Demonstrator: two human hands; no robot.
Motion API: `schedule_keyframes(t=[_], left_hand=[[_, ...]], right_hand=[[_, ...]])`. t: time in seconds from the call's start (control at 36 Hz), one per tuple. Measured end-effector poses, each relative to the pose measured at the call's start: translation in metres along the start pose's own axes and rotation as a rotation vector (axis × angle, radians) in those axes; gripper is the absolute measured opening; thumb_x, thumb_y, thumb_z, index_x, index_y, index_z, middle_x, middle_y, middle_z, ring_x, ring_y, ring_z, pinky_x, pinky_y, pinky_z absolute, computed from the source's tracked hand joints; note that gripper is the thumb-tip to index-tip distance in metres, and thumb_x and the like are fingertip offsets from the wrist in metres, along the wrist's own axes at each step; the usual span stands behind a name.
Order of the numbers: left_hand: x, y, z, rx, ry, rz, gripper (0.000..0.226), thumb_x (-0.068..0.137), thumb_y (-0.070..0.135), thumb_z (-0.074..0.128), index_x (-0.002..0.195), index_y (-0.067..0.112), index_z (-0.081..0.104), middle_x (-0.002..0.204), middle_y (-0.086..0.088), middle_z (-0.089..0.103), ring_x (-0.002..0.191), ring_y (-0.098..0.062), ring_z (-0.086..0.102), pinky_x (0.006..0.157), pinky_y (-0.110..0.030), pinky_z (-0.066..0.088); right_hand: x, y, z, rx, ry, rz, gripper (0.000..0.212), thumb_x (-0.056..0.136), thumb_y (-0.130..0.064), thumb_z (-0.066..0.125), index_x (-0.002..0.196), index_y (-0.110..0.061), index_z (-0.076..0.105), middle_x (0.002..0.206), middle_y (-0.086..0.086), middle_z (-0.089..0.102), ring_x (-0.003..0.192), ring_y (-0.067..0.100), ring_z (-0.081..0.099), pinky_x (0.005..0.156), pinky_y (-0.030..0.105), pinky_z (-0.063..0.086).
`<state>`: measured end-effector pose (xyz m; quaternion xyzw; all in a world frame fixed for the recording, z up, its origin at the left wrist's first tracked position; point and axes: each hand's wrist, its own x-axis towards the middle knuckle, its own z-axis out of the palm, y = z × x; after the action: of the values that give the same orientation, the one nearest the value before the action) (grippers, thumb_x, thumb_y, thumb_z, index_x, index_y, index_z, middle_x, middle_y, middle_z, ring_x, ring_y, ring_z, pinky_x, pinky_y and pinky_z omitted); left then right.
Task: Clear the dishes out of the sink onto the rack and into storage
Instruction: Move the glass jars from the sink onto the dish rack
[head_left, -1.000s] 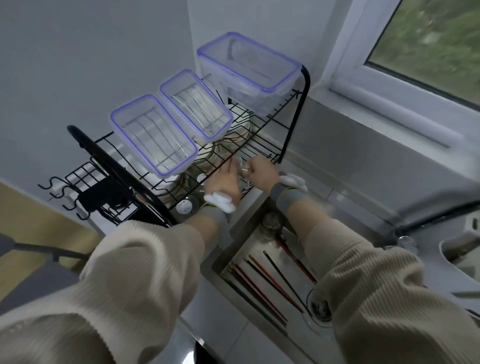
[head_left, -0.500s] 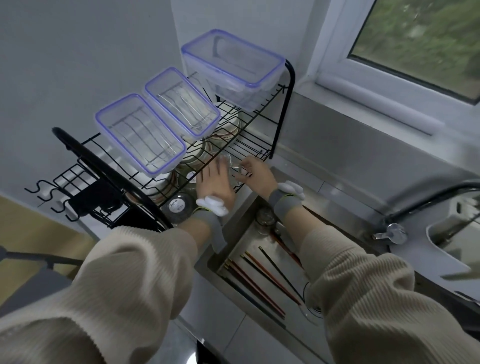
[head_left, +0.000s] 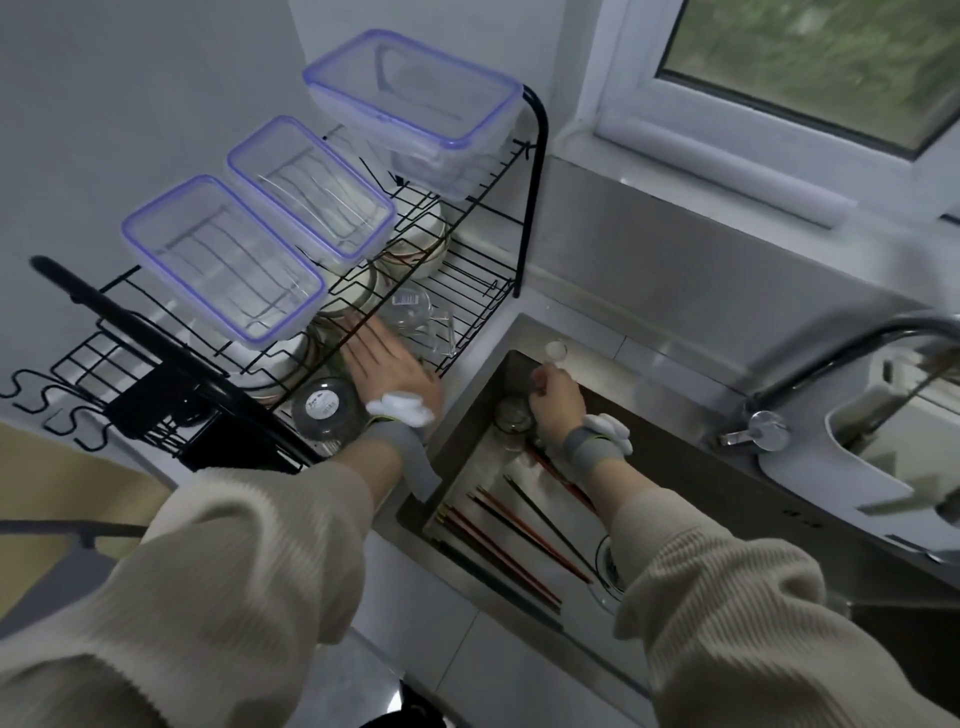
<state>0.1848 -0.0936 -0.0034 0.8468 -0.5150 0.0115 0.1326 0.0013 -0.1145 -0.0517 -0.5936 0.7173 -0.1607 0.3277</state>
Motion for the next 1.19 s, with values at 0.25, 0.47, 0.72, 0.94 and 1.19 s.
schedule_keyframes(t=[0.25, 0.47, 0.72, 0.94, 1.19], left_hand=[[-0.011, 0.002, -0.005, -0.028, 0.025, 0.091, 0.092, 0.068, 0.024, 0.053, 0.150, 0.002, 0.019, 0.152, -0.021, 0.031, 0.141, -0.035, 0.030, 0.114, -0.046, 0.027], [-0.049, 0.027, 0.007, 0.130, -0.048, 0.560, 0.098, 0.077, 0.035, 0.057, 0.152, 0.024, -0.005, 0.162, -0.012, -0.003, 0.149, -0.028, -0.001, 0.114, -0.046, 0.006], [-0.091, 0.046, 0.042, 0.089, -0.219, 0.675, 0.085, 0.072, 0.023, 0.062, 0.150, 0.023, 0.029, 0.162, -0.012, 0.008, 0.149, -0.028, 0.009, 0.114, -0.046, 0.011], [-0.115, 0.068, 0.091, 0.148, -0.514, 0.734, 0.071, 0.091, 0.028, 0.048, 0.153, 0.015, 0.014, 0.161, -0.006, 0.006, 0.147, -0.023, 0.009, 0.117, -0.040, 0.014], [-0.137, 0.114, 0.135, 0.019, -0.745, 0.439, 0.074, 0.091, 0.028, 0.053, 0.152, 0.013, 0.015, 0.150, -0.009, 0.033, 0.134, -0.026, 0.038, 0.107, -0.031, 0.029]], right_hand=[[-0.009, 0.015, 0.006, -0.034, -0.024, 0.065, 0.029, 0.088, -0.005, 0.049, 0.115, -0.011, 0.058, 0.124, 0.013, 0.054, 0.109, 0.034, 0.055, 0.087, 0.034, 0.045], [-0.020, 0.048, -0.006, -0.031, 0.008, 0.164, 0.031, 0.089, -0.009, 0.052, 0.119, -0.009, 0.058, 0.126, 0.013, 0.053, 0.115, 0.033, 0.052, 0.091, 0.036, 0.042], [-0.045, 0.115, -0.010, -0.066, 0.006, 0.317, 0.039, 0.090, -0.020, 0.055, 0.126, -0.005, 0.050, 0.129, 0.024, 0.048, 0.120, 0.041, 0.045, 0.094, 0.041, 0.039], [-0.048, 0.155, -0.006, 0.035, -0.068, 0.335, 0.070, 0.078, -0.032, 0.074, 0.134, -0.007, 0.041, 0.131, 0.022, 0.045, 0.118, 0.041, 0.048, 0.098, 0.041, 0.043], [-0.022, 0.165, 0.004, -0.004, -0.002, 0.389, 0.054, 0.087, -0.011, 0.056, 0.137, -0.004, 0.039, 0.133, 0.025, 0.047, 0.121, 0.041, 0.047, 0.094, 0.039, 0.040]])
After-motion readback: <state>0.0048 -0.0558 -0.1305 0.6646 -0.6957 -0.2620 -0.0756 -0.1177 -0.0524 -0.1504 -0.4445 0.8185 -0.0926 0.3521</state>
